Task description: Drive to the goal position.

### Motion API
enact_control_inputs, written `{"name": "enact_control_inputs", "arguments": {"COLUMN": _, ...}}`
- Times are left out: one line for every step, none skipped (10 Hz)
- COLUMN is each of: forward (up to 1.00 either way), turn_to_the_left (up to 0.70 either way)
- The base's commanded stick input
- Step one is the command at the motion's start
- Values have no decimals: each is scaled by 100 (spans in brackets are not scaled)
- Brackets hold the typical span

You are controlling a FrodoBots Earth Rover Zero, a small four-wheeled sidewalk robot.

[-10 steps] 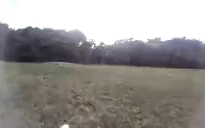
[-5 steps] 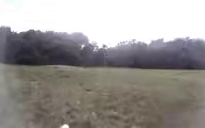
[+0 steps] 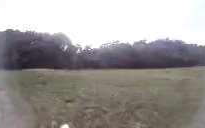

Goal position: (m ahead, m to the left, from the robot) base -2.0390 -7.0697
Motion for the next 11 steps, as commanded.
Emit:
{"name": "enact_control_inputs", "arguments": {"forward": 100, "turn_to_the_left": 0}}
{"name": "enact_control_inputs", "arguments": {"forward": 100, "turn_to_the_left": 0}}
{"name": "enact_control_inputs", "arguments": {"forward": 100, "turn_to_the_left": 0}}
{"name": "enact_control_inputs", "arguments": {"forward": 100, "turn_to_the_left": 0}}
{"name": "enact_control_inputs", "arguments": {"forward": 100, "turn_to_the_left": 0}}
{"name": "enact_control_inputs", "arguments": {"forward": 100, "turn_to_the_left": 0}}
{"name": "enact_control_inputs", "arguments": {"forward": 100, "turn_to_the_left": 0}}
{"name": "enact_control_inputs", "arguments": {"forward": 100, "turn_to_the_left": 0}}
{"name": "enact_control_inputs", "arguments": {"forward": 100, "turn_to_the_left": 0}}
{"name": "enact_control_inputs", "arguments": {"forward": 100, "turn_to_the_left": 0}}
{"name": "enact_control_inputs", "arguments": {"forward": 100, "turn_to_the_left": 0}}
